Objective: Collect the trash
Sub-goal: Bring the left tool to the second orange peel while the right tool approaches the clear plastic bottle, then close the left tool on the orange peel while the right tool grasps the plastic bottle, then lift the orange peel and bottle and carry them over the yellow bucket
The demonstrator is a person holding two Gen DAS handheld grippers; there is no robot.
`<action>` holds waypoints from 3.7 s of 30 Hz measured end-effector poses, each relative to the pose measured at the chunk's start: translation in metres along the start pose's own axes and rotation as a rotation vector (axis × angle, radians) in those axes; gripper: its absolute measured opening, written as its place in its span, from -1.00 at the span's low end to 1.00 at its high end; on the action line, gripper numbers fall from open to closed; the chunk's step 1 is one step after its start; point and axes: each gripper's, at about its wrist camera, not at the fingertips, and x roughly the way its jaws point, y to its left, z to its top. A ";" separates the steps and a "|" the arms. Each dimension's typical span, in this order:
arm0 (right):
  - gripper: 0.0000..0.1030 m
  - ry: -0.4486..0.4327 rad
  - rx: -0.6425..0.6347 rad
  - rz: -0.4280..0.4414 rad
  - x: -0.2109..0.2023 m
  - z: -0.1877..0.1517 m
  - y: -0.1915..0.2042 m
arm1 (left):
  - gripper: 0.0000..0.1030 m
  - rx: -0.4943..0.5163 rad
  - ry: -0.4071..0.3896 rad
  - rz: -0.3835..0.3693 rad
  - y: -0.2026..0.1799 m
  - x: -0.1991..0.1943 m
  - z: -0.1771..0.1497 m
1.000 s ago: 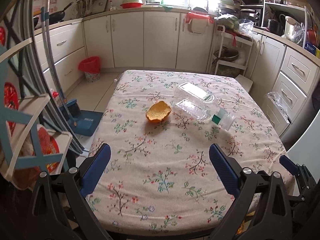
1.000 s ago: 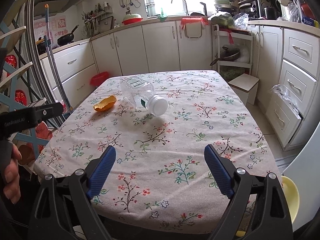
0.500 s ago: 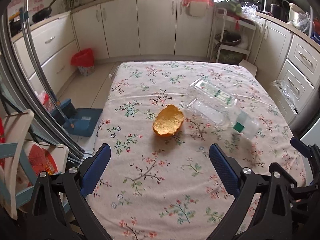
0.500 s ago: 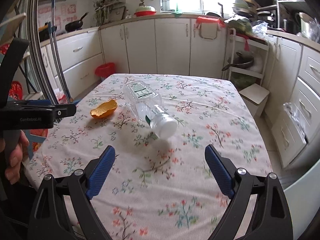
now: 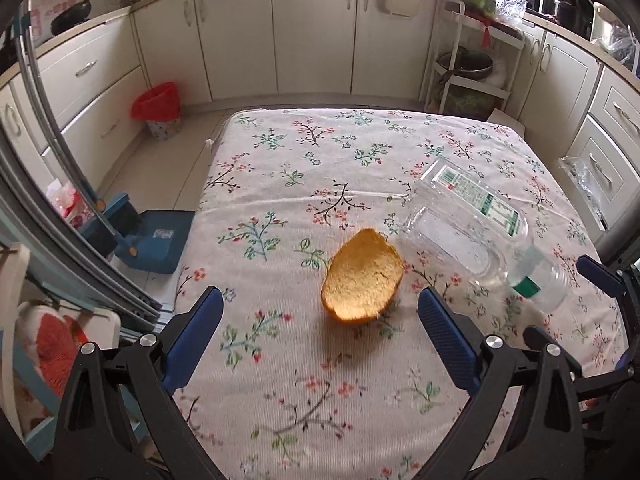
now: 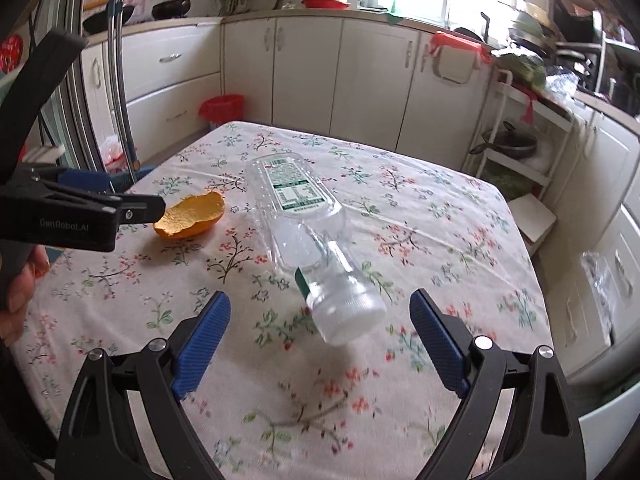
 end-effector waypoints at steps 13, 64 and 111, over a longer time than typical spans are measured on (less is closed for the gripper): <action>0.70 0.037 0.020 0.072 0.032 0.023 0.001 | 0.43 -0.020 0.075 -0.045 0.005 0.041 0.012; 0.22 -0.128 0.203 0.001 -0.104 -0.033 -0.051 | -0.88 0.053 -0.279 -0.156 -0.109 -0.119 -0.049; 0.22 -0.227 0.471 -0.231 -0.211 -0.136 -0.171 | -0.88 0.269 -0.353 -0.367 -0.289 -0.158 -0.075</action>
